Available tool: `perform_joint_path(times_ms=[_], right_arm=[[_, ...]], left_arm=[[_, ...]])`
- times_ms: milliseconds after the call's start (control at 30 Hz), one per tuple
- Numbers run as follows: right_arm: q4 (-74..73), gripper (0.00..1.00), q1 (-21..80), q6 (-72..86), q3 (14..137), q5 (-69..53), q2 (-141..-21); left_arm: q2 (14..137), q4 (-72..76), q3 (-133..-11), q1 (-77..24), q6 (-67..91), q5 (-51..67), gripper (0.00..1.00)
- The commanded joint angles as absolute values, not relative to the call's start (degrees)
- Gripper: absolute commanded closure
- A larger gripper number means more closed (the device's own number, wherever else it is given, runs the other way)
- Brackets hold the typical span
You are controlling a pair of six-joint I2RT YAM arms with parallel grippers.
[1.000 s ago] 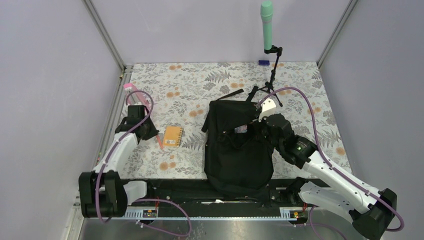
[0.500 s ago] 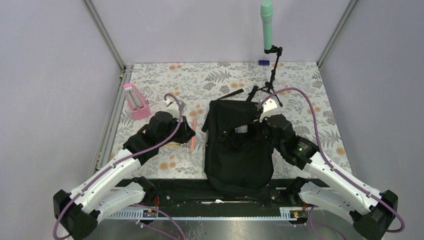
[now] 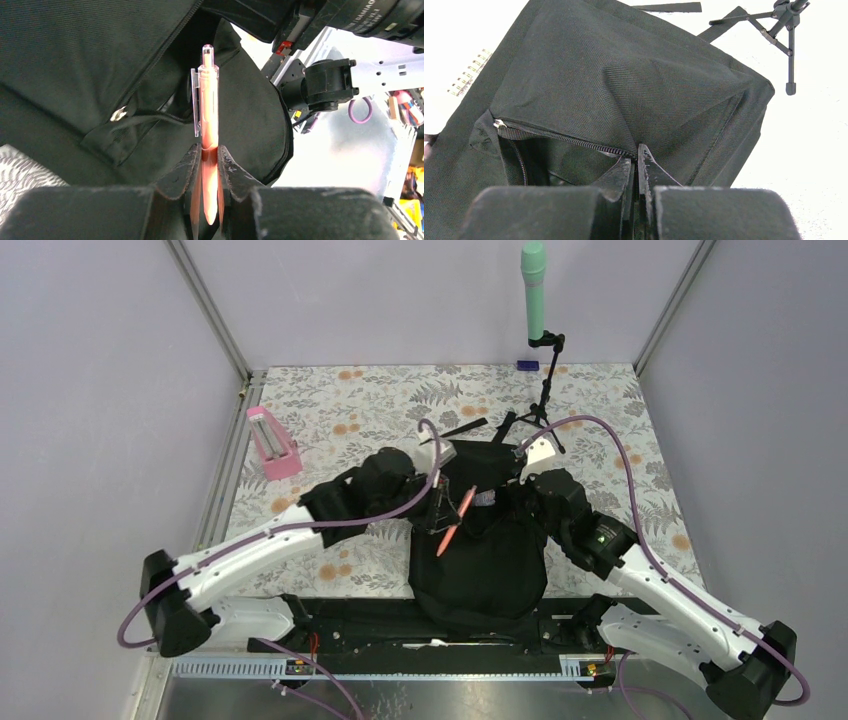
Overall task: Pack the student bag
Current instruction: Place the stationery in the student bag.
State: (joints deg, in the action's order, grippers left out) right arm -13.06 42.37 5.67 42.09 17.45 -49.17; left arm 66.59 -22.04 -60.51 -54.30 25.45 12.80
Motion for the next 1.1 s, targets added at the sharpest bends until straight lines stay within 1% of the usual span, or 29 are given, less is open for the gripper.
perform_joint_path(times_ms=[0,100,300,400,567,767,1067], right_arm=[[-8.65,0.98,42.34,5.93,43.2,19.07,-46.43],[-8.63,0.98,42.36,5.91,43.07,19.15,-45.7],[-8.65,0.97,42.33,5.86,42.85,20.05,-44.64],[-8.48,0.96,42.35,5.81,42.61,20.34,-44.04],[-7.96,0.96,42.3,5.83,42.21,20.39,-43.21],[-7.99,0.95,42.36,6.02,41.93,19.98,-42.83],[-7.69,0.95,42.36,6.46,41.55,19.51,-42.98]], left_arm=[[72.08,-19.85,-66.19,-57.34,22.23,14.48,0.9],[75.44,-22.23,-69.67,-58.77,18.82,11.41,0.9],[82.07,-26.81,-74.79,-59.59,18.67,10.88,0.91],[83.81,-28.22,-76.07,-59.85,18.2,8.51,0.92],[88.29,-33.85,-81.53,-59.85,16.99,5.21,0.92],[91.61,-34.02,-85.21,-59.9,15.65,4.85,0.93],[97.62,-33.53,-93.82,-59.87,10.62,-0.97,0.93]])
